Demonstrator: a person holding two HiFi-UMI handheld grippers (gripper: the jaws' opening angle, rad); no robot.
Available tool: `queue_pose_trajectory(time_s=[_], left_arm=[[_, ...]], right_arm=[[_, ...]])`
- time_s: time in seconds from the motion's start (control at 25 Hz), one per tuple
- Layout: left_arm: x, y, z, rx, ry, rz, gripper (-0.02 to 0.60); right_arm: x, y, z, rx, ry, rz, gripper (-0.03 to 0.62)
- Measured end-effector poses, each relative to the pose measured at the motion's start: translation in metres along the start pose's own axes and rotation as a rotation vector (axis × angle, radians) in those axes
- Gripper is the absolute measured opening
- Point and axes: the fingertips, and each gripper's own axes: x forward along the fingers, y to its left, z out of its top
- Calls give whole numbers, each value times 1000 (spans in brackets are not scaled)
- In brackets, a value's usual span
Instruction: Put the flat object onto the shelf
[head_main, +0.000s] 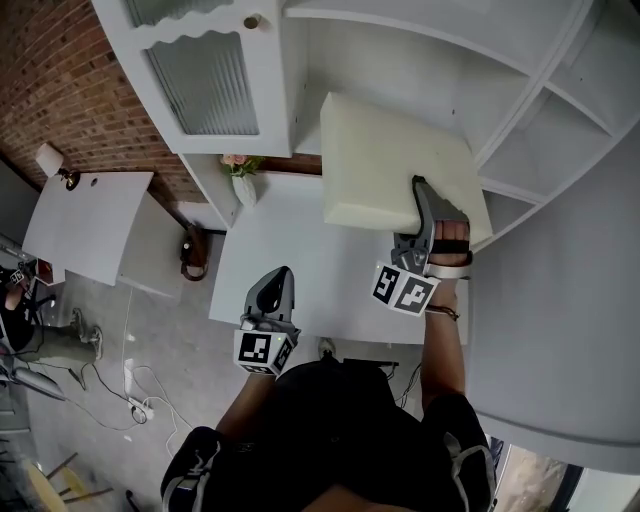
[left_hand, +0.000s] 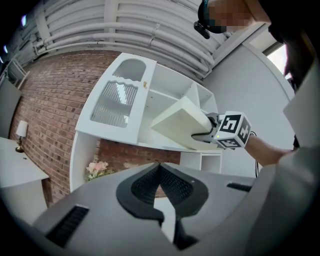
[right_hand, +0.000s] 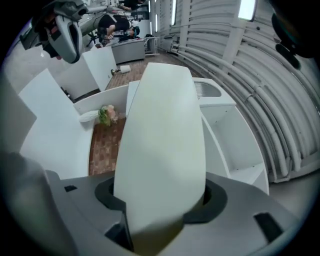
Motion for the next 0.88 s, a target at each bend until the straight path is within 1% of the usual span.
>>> queue_pose_trajectory(time_s=[0.2,0.36,0.52,0.6,0.68,0.88], left_arm=[[10,3,-5,-2,9,18,9],[19,4,-6,0,12,26,9],[29,4,-11,-5,24,28,9],[34,5,-11,2,21,32,9],[41,6,-11,6,23,33,9],[53,7,-16,-8,41,27,9]], right_arm=[[30,26,-5,-116,22,49,293],[50,42,-12,-165,40,97,298],[68,47,-16,-162,45,123,301],[79,55,-19,-153,55,165,301],[92,66,-21,-144,68,219,324],[119,77,-23,-136,67,284,350]])
